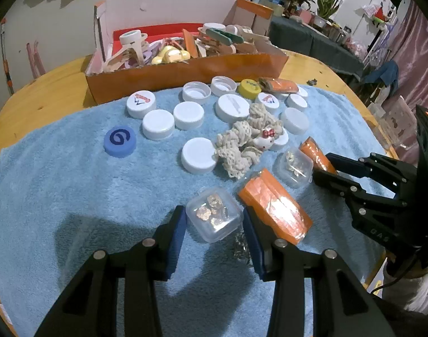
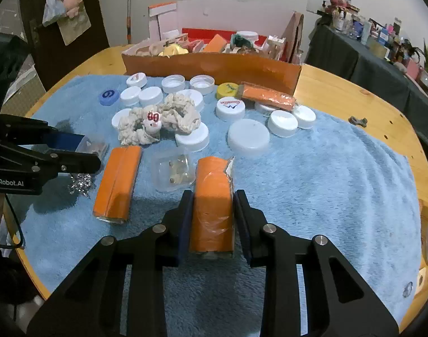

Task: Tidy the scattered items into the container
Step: 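Close left gripper on clear coin box while right gripper grasps orange packet, then lift clear box and orange packet and carry them over the cardboard box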

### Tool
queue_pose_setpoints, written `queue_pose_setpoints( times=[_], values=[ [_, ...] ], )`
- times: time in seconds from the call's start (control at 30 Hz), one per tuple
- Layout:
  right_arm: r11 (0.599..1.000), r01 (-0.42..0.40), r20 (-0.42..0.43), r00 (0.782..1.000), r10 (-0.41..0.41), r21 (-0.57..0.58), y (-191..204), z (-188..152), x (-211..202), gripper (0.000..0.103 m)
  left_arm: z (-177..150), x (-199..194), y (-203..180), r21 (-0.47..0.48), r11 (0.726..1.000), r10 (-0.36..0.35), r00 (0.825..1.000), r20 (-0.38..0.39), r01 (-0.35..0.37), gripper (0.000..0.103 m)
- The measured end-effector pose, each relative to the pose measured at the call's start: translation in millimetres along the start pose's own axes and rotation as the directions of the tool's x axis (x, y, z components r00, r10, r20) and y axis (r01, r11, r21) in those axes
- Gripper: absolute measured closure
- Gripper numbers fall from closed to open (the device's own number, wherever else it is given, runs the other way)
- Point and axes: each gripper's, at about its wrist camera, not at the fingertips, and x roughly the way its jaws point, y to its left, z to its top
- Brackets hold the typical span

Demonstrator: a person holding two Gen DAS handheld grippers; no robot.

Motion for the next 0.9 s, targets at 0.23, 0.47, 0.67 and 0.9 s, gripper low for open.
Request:
queue_pose_setpoints(
  times=[0.23, 0.47, 0.67, 0.9],
  values=[
    [1.000, -0.005, 0.009, 1.000, 0.005, 0.007, -1.7, 1.6, -2.7, 0.075, 1.5, -4.5, 2.0, -0.009, 1.000, 0.008, 1.000, 0.013, -0.008, 0.059],
    [1.000, -0.013, 0.022, 1.000, 0.013, 0.003, -1.0, 6.7, -8.6, 0.075, 4.2, -10.5, 0.7, -0.005, 1.000, 0.012, 1.000, 0.027, -0.012, 0.059],
    [1.000, -0.012, 0.035, 0.999, 0.012, -0.007, -0.2, 16.7, -16.5, 0.075, 12.4, -19.4, -1.6, 0.003, 1.000, 0.012, 0.999, 0.045, -0.012, 0.059],
    [1.000, -0.004, 0.065, 0.998, 0.005, -0.017, -0.9, 34.1, -27.6, 0.075, 28.1, -32.0, -3.5, 0.009, 1.000, 0.010, 0.997, 0.075, -0.011, 0.059]
  ],
)
